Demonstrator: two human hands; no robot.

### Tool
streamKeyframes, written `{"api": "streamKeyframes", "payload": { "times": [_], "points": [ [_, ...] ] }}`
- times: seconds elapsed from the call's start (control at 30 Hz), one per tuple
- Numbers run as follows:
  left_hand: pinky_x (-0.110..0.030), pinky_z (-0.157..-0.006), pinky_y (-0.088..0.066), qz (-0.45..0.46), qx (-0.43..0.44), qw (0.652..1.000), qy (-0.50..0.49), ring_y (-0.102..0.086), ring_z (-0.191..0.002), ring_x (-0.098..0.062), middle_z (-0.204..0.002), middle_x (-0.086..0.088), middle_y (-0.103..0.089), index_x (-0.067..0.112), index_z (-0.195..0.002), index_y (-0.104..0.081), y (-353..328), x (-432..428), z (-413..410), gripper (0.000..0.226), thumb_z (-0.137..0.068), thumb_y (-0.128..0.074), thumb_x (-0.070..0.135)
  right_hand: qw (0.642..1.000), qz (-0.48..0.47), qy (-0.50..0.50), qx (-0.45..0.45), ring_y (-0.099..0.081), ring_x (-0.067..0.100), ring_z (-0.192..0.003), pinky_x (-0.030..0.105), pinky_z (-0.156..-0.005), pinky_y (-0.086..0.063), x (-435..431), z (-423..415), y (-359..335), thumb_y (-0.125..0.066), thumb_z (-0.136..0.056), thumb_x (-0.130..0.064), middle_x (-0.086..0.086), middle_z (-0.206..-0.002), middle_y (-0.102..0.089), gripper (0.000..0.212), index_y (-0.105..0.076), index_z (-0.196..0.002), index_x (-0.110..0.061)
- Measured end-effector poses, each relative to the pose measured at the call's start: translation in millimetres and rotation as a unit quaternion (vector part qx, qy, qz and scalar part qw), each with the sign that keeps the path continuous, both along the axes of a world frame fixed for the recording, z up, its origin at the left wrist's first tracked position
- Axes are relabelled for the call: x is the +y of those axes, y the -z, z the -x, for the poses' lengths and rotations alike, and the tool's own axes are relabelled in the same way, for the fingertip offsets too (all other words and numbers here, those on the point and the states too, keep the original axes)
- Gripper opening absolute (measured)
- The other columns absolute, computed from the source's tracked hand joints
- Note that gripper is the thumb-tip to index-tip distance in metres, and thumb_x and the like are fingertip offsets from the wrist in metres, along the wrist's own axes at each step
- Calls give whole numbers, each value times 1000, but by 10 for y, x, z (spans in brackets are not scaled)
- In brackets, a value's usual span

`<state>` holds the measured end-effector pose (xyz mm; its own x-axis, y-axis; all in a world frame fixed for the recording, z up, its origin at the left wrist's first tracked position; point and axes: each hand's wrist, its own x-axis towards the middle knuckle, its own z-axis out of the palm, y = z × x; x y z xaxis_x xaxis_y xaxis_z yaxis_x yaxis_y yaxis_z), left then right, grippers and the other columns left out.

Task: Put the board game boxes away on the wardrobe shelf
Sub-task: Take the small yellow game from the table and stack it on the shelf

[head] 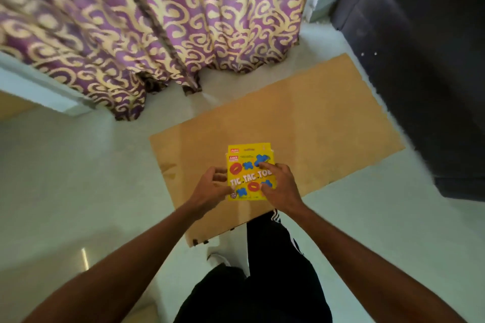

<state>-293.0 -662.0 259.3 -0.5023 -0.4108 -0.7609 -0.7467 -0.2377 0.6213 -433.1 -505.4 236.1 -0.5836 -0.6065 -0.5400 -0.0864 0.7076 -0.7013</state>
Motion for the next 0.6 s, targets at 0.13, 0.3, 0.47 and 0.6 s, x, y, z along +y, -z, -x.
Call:
{"api": "streamKeyframes", "payload": {
  "times": [0.13,0.3,0.47,0.6],
  "points": [
    [-34,-65,-56,69,64,993,-74,-69,-74,-20,-113,3,-66,24,-112,-55,-378,60,-1204,66,-56,-82,45,995,45,-71,45,-51,20,-114,30,-99,-45,-228,-846,-344,-72,-74,-12,4,-120,-48,55,-61,-123,-34],
    [-23,-66,-55,159,95,961,-208,-67,-87,-17,-105,4,-64,28,-120,-51,-735,113,-2809,69,-59,-82,33,970,100,-212,58,-51,15,-111,25,-96,-45,-722,-2125,-699,-71,-76,-10,4,-120,-48,55,-59,-126,-29],
    [-23,-61,-56,214,102,913,-332,-67,-86,-21,-100,-2,-64,43,-126,-43,-964,4,-4027,81,-59,-84,19,923,147,-350,61,-51,16,-108,22,-92,-41,-1385,-3252,-926,-74,-73,-16,4,-117,-50,55,-59,-126,-27],
    [-21,-64,-56,268,101,859,-423,-66,-87,-18,-103,-1,-63,46,-133,-40,-1039,-181,-4855,88,-60,-84,23,868,179,-458,65,-50,15,-106,20,-90,-38,-2038,-4059,-1091,-67,-70,-26,7,-116,-53,56,-60,-125,-25]
  ]
}}
